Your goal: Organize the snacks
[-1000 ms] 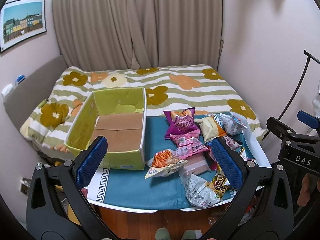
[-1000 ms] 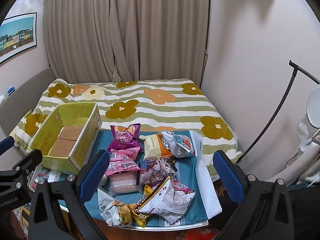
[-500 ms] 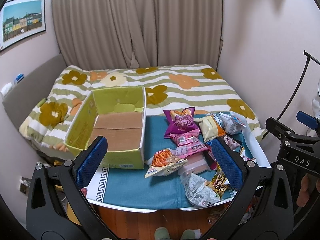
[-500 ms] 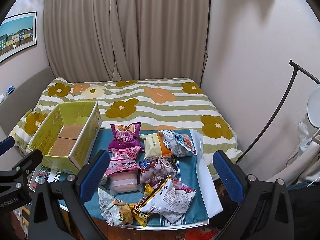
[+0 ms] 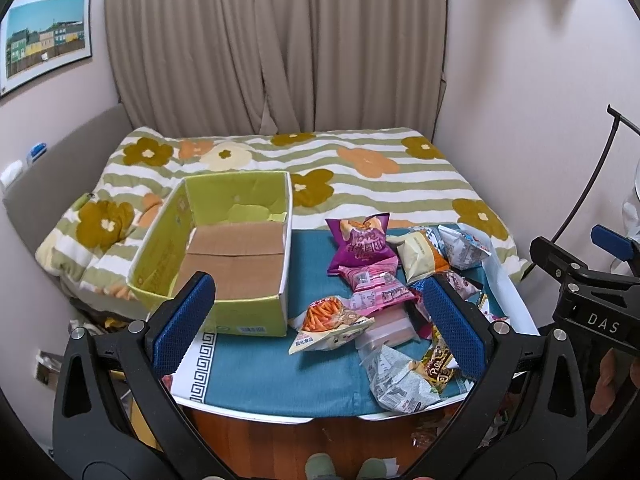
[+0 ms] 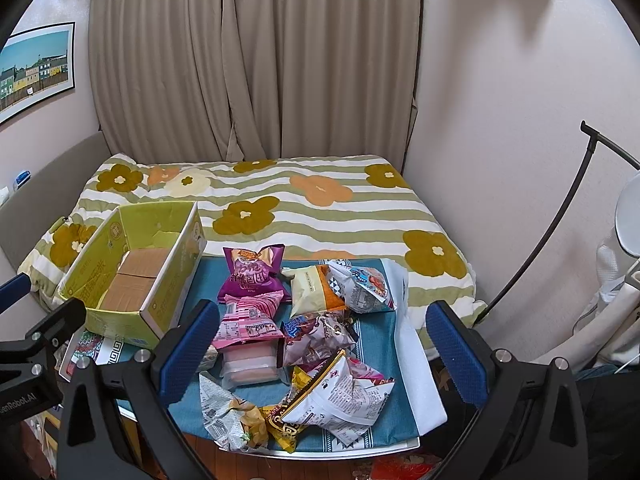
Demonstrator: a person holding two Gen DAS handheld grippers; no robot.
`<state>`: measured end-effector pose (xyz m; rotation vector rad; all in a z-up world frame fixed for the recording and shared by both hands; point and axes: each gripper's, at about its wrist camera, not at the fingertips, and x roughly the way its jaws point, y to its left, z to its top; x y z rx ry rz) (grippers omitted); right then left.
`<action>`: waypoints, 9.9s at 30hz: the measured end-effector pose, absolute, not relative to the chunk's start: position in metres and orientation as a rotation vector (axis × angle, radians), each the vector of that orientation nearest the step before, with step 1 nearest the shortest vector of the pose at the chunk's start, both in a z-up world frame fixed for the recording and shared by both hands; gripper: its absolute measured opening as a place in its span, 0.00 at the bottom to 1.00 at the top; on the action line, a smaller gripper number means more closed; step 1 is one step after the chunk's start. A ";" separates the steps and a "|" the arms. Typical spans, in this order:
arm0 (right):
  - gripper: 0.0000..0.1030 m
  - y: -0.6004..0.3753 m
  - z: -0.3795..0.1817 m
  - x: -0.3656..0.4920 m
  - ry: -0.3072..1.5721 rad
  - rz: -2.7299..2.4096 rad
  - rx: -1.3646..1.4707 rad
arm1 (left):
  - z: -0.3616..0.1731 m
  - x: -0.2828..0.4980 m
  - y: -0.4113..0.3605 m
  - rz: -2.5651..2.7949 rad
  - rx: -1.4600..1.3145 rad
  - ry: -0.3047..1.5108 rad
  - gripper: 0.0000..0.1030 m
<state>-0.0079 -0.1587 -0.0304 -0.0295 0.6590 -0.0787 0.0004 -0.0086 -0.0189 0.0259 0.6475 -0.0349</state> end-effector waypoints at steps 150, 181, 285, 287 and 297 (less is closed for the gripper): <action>0.56 0.084 -0.096 0.305 0.925 0.273 -0.071 | -0.164 0.376 0.236 -0.082 0.003 1.109 0.99; 1.00 0.121 -0.134 0.324 0.959 0.377 -0.053 | -0.162 0.299 0.276 -0.037 -0.078 1.097 0.99; 1.00 -0.190 -0.246 0.166 1.093 0.225 -0.095 | -0.262 0.126 0.007 0.006 -0.234 1.225 0.57; 0.94 -0.191 -0.245 0.164 1.081 0.227 -0.098 | -0.259 0.125 0.007 0.003 -0.238 1.222 0.57; 0.77 -0.184 -0.226 0.144 1.024 0.237 -0.143 | -0.234 0.116 0.003 -0.003 -0.215 1.170 0.54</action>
